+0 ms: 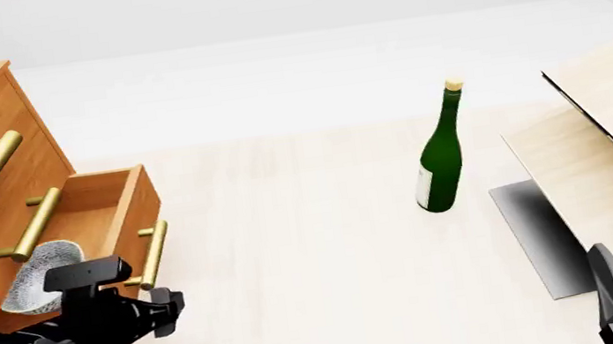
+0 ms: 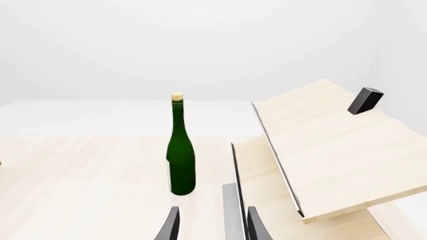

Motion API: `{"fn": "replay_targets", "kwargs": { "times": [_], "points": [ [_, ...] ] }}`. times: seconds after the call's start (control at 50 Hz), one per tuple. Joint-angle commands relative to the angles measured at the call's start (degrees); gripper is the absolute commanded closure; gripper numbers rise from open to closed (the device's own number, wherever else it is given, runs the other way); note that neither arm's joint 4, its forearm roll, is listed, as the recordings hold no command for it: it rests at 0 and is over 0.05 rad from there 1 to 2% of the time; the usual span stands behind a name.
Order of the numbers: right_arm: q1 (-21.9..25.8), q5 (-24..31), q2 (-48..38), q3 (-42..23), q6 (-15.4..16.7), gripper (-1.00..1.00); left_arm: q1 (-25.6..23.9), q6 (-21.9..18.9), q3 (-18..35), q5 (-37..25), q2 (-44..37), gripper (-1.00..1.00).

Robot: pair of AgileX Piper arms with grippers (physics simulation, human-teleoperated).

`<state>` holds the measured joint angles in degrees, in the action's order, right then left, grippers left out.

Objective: Put the bowl in the bottom drawer of the cabinet and close it.

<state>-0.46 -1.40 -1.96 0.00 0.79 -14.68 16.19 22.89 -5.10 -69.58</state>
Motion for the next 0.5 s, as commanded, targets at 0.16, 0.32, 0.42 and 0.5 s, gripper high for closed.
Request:
{"fn": "replay_targets", "kwargs": {
  "times": [0.16,0.32,0.42,0.5],
  "points": [
    [0.04,0.21,0.03,-0.10,-0.14,-1.00,7.56,-2.47,-4.56,3.24,-2.15,-1.00],
    [0.02,0.20,0.03,-0.10,-0.13,-1.00,10.29,-2.56,-5.53,4.33,-2.84,-1.00],
    [0.04,0.21,0.05,-0.10,-0.14,-1.00,12.49,-2.26,-5.56,4.66,-2.87,-1.00],
    [0.04,0.20,0.03,-0.10,-0.14,-1.00,13.36,-2.21,-5.60,5.21,-3.52,-1.00]
  ]
}}
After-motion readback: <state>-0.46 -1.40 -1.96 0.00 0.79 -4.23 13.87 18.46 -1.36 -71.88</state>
